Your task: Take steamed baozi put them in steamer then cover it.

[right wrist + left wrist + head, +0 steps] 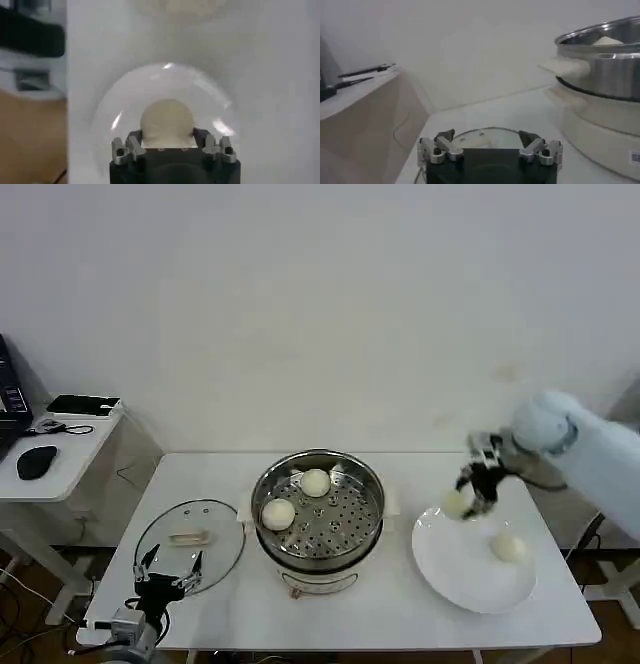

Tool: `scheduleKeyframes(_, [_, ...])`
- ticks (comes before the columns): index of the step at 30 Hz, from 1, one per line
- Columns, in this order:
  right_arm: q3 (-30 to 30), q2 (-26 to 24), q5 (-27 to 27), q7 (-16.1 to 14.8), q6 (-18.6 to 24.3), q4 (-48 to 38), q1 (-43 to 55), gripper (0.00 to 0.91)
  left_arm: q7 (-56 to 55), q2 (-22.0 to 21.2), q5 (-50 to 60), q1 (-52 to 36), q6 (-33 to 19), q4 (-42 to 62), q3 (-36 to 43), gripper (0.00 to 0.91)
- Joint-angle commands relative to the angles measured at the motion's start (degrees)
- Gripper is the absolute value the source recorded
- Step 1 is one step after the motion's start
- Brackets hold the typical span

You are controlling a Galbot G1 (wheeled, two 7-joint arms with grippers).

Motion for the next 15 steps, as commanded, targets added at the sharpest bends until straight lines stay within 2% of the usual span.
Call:
scheduleKeyframes(1, [-0.4, 15.2, 6.0, -0.2, 2.9, -8.0, 16.0, 0.695, -0.1, -0.2, 0.0, 0.5, 0.0, -0.6, -0.1, 0.907])
scheduleKeyframes(3, [-0.6, 18.0, 6.0, -0.3, 3.9, -9.1, 16.1, 0.695, -0.1, -0.3, 0.1, 0.9, 0.0, -1.0, -0.2, 0.907])
scheduleKeyframes(5, [-0.7, 21.0, 5.9, -0.2, 7.3, -10.9, 15.4, 0.695, -0.1, -0.3, 0.2, 1.2, 0.0, -1.4, -0.3, 0.907])
scheduleKeyframes(8, [-0.7, 25.2, 6.0, -0.2, 10.1, -12.4, 13.9, 0.695, -0.1, -0.3, 0.3, 1.8, 0.0, -2.1, -0.7, 0.907])
scheduleKeyframes(11, [-0.4, 29.2, 9.2, -1.0, 23.0, -15.6, 12.3, 0.695, -0.2, -0.5, 0.5, 2.5, 0.0, -2.4, -1.2, 0.907])
scheduleKeyframes(15, [-2.8, 30.6, 8.6, -2.0, 26.1, -14.0, 12.2, 0.695, -0.2, -0.9, 0.3, 3.6, 0.0, -3.1, -1.6, 0.907])
